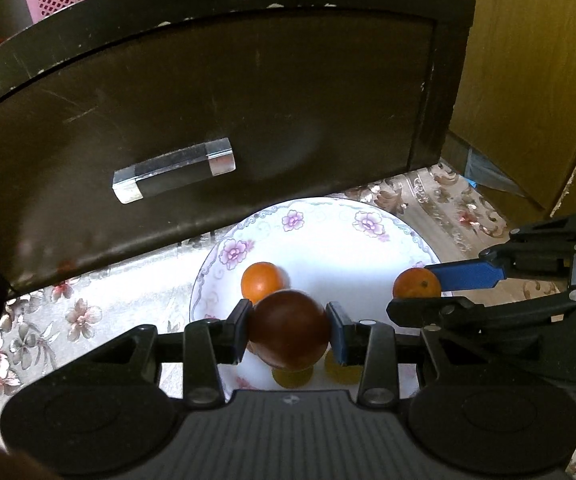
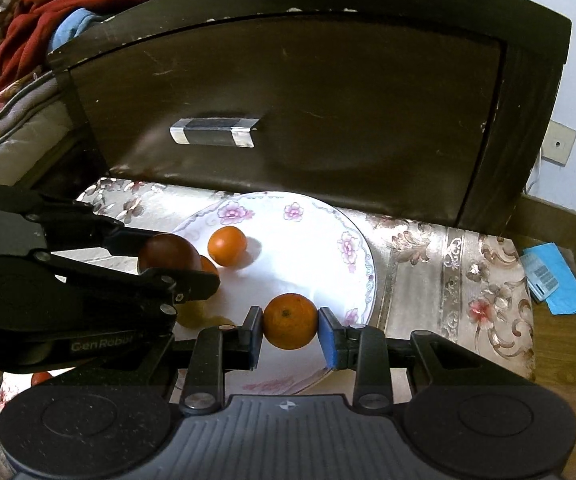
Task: Organize fruits
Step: 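Carry the dark red tomato and tangerine over the white bowl with both tools, then open both tools to drop the tomato and tangerine into the bowl, then move both tools back toward the two red tomatoes on the cloth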
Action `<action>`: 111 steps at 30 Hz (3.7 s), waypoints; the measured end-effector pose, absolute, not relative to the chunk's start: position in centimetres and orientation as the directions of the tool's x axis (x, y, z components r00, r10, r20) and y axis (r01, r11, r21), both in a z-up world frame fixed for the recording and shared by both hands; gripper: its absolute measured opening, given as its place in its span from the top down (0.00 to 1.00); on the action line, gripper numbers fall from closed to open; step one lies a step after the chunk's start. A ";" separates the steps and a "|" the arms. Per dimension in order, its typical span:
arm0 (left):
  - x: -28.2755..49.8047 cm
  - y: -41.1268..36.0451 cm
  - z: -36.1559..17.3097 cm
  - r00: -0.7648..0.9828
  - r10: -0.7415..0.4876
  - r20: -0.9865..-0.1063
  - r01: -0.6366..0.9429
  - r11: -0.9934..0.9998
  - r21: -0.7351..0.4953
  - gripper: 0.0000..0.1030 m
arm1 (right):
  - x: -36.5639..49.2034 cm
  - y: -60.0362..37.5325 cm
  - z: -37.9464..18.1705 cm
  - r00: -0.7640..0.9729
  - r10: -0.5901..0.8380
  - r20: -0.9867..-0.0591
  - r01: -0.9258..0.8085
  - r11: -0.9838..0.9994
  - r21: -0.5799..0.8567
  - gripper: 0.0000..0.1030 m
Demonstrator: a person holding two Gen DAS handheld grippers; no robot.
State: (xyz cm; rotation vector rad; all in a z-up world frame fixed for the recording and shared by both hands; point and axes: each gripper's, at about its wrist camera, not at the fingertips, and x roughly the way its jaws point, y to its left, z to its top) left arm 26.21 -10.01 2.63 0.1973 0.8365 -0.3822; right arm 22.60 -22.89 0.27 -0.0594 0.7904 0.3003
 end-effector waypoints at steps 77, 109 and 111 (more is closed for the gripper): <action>16.9 -1.4 5.3 0.628 -0.215 -0.748 0.334 0.943 0.010 0.47 | 14.5 -16.0 1.1 0.618 0.369 -0.695 -0.413 0.904 0.112 0.62; 18.7 5.5 2.3 0.529 -0.193 -0.826 0.211 0.973 -0.092 0.46 | 14.0 -5.7 -4.2 0.473 0.402 -0.784 -0.504 0.853 0.134 0.78; 18.7 5.5 2.0 0.520 -0.191 -0.833 0.211 0.973 -0.092 0.46 | 14.0 -5.8 -4.3 0.468 0.415 -0.780 -0.503 0.851 0.150 0.80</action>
